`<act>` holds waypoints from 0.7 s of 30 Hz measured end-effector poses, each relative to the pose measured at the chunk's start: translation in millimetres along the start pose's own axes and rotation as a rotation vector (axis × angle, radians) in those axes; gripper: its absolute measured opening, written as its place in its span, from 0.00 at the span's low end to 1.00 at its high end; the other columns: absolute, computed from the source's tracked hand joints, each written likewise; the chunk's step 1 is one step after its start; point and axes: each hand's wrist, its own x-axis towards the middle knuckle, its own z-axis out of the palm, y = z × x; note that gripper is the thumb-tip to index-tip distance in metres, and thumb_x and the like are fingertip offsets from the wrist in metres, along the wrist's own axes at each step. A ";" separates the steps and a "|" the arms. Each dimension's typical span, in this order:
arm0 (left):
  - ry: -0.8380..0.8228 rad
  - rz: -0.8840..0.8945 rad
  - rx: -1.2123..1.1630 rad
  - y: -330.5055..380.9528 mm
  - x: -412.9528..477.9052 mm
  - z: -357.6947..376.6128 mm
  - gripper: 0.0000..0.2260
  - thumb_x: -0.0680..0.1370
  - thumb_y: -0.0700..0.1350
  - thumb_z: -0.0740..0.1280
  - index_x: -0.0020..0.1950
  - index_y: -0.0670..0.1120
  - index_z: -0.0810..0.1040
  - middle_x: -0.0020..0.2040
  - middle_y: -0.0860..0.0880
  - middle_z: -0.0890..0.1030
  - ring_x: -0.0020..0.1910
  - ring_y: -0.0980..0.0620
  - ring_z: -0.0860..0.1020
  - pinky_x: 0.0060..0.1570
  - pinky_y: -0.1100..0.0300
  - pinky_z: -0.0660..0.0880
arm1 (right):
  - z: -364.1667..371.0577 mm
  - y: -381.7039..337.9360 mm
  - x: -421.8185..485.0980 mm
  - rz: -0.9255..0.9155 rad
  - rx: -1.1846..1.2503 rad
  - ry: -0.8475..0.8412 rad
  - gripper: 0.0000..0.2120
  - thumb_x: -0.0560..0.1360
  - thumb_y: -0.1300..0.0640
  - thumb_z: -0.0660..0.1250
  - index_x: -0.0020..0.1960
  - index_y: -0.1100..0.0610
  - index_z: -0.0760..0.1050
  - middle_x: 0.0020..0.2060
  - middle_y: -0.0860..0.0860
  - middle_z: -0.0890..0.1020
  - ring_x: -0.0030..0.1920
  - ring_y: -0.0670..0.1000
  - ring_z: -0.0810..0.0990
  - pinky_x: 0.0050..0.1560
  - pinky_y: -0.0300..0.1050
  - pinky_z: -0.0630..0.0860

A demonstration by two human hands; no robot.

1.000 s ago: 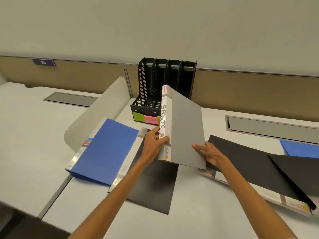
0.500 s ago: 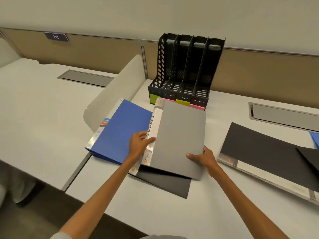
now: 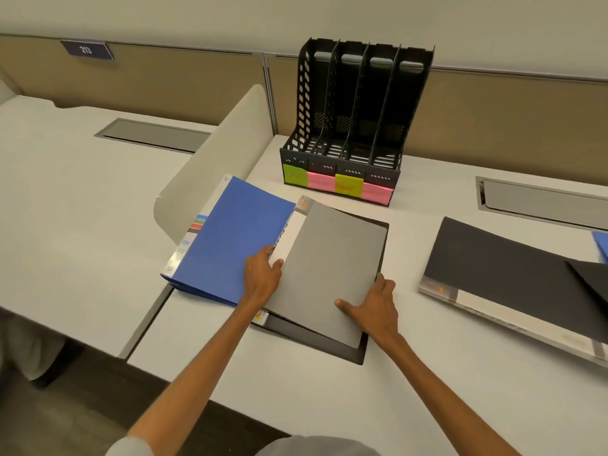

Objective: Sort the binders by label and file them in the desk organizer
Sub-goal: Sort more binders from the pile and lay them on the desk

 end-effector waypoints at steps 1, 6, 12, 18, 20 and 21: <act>0.003 0.000 0.010 0.0 -1.6 0.7 0.19 0.80 0.44 0.66 0.70 0.42 0.71 0.65 0.42 0.77 0.64 0.42 0.73 0.63 0.49 0.71 | 0.4 1.1 -0.2 -0.011 -0.020 0.002 0.49 0.63 0.33 0.74 0.71 0.59 0.57 0.62 0.54 0.64 0.58 0.57 0.74 0.47 0.48 0.75; 0.098 0.008 0.151 6.7 -7.7 10.0 0.19 0.80 0.42 0.64 0.71 0.43 0.69 0.68 0.44 0.73 0.68 0.43 0.69 0.66 0.47 0.64 | -0.4 5.3 -0.1 -0.020 -0.039 -0.048 0.49 0.66 0.31 0.70 0.75 0.57 0.56 0.66 0.54 0.63 0.62 0.57 0.72 0.54 0.50 0.76; 0.188 0.082 0.208 36.3 -24.2 33.1 0.23 0.75 0.40 0.68 0.70 0.46 0.69 0.70 0.46 0.69 0.73 0.46 0.61 0.68 0.46 0.57 | -15.5 19.2 -3.2 -0.027 0.112 0.016 0.39 0.70 0.33 0.69 0.71 0.54 0.64 0.68 0.52 0.65 0.60 0.55 0.76 0.54 0.48 0.76; 0.001 0.200 0.012 80.0 -57.8 92.0 0.19 0.76 0.41 0.69 0.67 0.44 0.73 0.66 0.45 0.74 0.69 0.46 0.66 0.66 0.51 0.62 | -60.8 60.6 -11.0 -0.063 0.163 0.220 0.22 0.74 0.47 0.72 0.64 0.53 0.72 0.64 0.52 0.72 0.58 0.52 0.76 0.57 0.48 0.77; -0.089 0.221 -0.030 94.7 -63.8 110.3 0.18 0.76 0.41 0.68 0.67 0.44 0.74 0.65 0.45 0.75 0.68 0.46 0.67 0.65 0.53 0.65 | -83.3 79.0 -13.6 -0.097 0.177 0.313 0.17 0.74 0.53 0.72 0.60 0.56 0.75 0.59 0.52 0.76 0.56 0.51 0.77 0.54 0.44 0.77; -0.143 0.230 -0.040 101.9 -66.9 118.9 0.18 0.77 0.41 0.68 0.67 0.44 0.74 0.65 0.44 0.76 0.68 0.46 0.68 0.65 0.53 0.66 | -95.0 88.4 -14.5 -0.124 0.166 0.361 0.13 0.74 0.56 0.72 0.58 0.56 0.76 0.56 0.52 0.77 0.54 0.51 0.78 0.51 0.42 0.77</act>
